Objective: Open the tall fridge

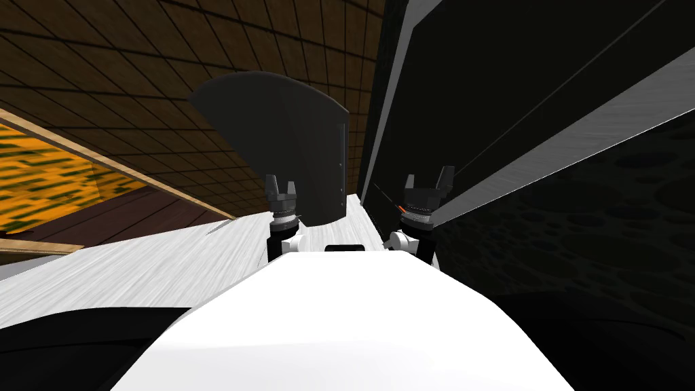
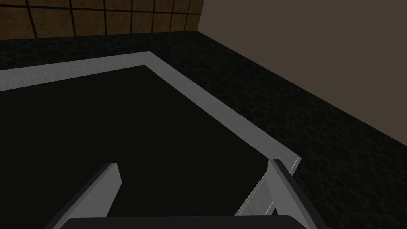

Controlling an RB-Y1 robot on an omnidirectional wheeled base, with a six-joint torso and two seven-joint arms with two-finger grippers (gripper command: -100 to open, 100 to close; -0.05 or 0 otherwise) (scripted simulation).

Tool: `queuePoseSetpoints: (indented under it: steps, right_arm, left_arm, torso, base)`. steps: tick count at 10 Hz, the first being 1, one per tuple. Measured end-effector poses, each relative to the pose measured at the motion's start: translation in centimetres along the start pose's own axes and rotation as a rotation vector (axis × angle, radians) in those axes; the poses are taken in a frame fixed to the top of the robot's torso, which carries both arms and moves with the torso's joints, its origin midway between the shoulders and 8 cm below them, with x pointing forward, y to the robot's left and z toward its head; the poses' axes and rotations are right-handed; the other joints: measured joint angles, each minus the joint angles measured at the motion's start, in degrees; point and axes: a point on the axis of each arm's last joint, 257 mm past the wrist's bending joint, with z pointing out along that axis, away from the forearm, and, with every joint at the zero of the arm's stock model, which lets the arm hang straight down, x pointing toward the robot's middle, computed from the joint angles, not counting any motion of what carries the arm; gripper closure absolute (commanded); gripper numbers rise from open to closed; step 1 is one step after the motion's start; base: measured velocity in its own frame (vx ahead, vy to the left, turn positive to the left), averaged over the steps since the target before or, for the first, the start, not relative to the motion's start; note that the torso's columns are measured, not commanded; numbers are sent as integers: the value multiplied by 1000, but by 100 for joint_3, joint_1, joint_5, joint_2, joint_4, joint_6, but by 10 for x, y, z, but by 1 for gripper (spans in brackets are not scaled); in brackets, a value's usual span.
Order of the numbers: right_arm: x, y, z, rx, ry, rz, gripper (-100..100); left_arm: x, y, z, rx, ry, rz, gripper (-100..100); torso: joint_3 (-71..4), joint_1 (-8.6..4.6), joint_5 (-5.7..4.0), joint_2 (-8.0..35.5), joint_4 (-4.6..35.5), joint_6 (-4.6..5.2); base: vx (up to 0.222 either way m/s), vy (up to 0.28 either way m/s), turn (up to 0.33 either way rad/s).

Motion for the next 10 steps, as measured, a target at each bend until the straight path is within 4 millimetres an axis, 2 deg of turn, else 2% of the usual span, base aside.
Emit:
queuePoseSetpoints:
  steps: [2, 9, 10]
  right_arm:
    - [0, 0, 0, 0, 0, 0, 0]
    - [0, 0, 0, 0, 0, 0, 0]
    - [0, 0, 0, 0, 0, 0, 0]
  left_arm:
    - [0, 0, 0, 0, 0, 0, 0]
    - [0, 0, 0, 0, 0, 0, 0]
    - [0, 0, 0, 0, 0, 0, -100]
  torso:
    - [-1200, 0, 0, 597, 600, 0]
    - [-7073, 0, 0, 3539, 3537, 0]
    - [-7919, 0, 0, 3962, 3960, 0]
  base:
    - [0, 0, 0]
    - [0, 0, 0]
    - [29, -12, -26]
